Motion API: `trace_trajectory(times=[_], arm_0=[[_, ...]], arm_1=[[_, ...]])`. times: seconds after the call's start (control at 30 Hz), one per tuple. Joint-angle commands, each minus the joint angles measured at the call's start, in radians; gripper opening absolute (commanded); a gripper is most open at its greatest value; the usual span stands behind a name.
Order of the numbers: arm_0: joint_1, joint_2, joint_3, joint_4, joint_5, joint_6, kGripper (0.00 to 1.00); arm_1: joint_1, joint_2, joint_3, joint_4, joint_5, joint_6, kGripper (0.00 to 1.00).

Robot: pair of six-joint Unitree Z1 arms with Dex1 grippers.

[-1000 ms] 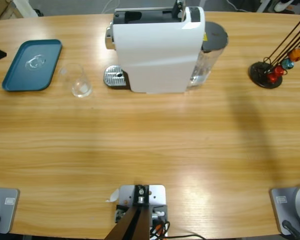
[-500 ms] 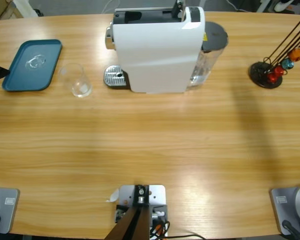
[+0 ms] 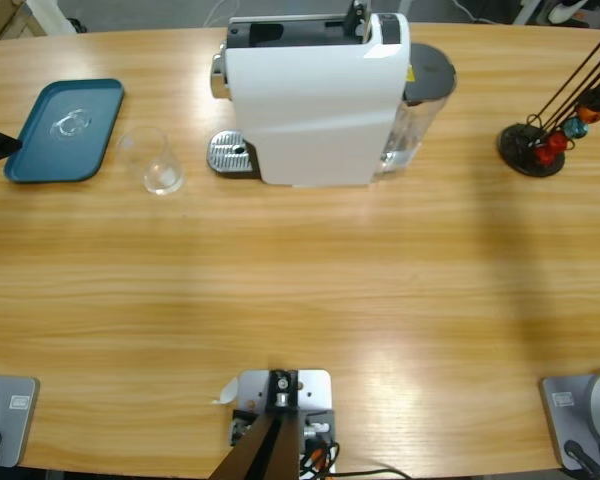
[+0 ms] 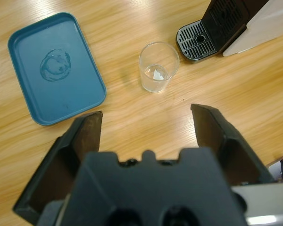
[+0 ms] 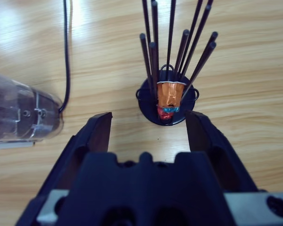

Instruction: Pour coffee

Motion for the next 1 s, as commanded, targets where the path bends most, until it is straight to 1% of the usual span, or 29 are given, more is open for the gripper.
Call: trace_trajectory(times=[0.03,0.37,0.77,0.83,0.93,0.97,1.0], arm_0=[[-0.004,-0.010,0.035,-0.008,0.014,-0.006,0.807],[-0.004,-0.016,0.035,-0.008,0.014,-0.004,0.807],[-0.006,-0.015,0.035,-0.008,0.014,0.000,0.807],[-0.005,-0.016,0.035,-0.008,0.014,0.000,0.808],[-0.006,-0.018,0.035,-0.008,0.014,0.002,0.808],[-0.006,-0.020,0.036,-0.008,0.014,0.002,0.807],[-0.006,-0.022,0.036,-0.008,0.014,0.002,0.807]], arm_1=[[-0.014,0.094,0.031,-0.045,-0.023,0.004,0.665],[-0.040,0.115,0.034,-0.049,-0.055,0.017,0.665],[-0.045,0.144,0.030,-0.061,-0.049,0.017,0.660],[-0.045,0.145,0.030,-0.061,-0.049,0.017,0.628],[-0.045,0.145,0.031,-0.062,-0.053,0.017,0.624],[-0.045,0.148,0.031,-0.063,-0.054,0.017,0.582],[-0.045,0.151,0.031,-0.063,-0.055,0.017,0.510]])
